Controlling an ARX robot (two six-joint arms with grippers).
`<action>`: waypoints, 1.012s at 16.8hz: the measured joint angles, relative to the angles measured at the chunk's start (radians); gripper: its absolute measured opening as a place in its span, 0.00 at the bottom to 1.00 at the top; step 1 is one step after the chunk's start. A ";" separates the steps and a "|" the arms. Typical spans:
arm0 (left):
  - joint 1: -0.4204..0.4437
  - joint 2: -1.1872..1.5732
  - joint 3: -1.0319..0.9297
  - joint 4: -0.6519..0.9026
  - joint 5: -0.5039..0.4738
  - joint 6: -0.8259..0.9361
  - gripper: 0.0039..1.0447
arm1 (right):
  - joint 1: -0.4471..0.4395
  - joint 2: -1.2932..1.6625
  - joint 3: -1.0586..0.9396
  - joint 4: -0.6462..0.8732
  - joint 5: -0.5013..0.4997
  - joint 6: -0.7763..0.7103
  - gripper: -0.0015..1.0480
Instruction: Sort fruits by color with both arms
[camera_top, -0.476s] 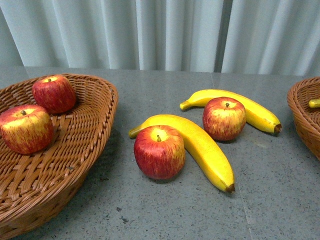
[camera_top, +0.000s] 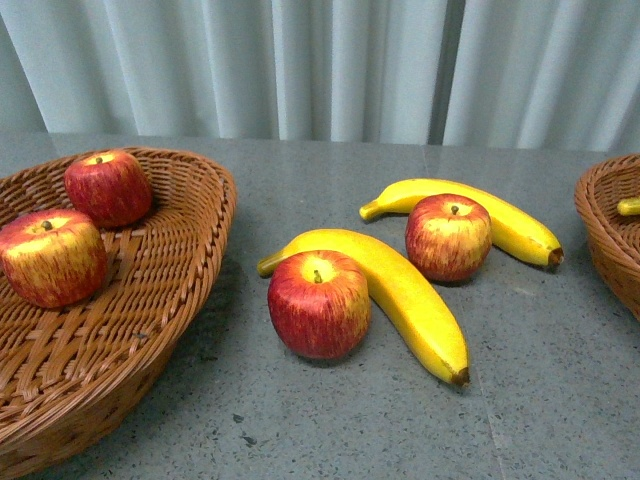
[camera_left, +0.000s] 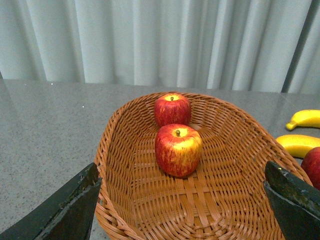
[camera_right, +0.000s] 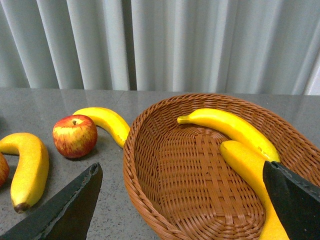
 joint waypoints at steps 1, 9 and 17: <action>0.000 0.000 0.000 0.000 0.000 0.000 0.94 | 0.000 0.000 0.000 0.000 0.000 0.000 0.94; 0.000 0.000 0.000 0.000 0.000 0.000 0.94 | 0.000 0.000 0.000 0.000 0.000 0.000 0.94; -0.142 0.787 0.470 0.265 -0.221 0.076 0.94 | 0.000 0.000 0.000 -0.001 0.000 0.000 0.94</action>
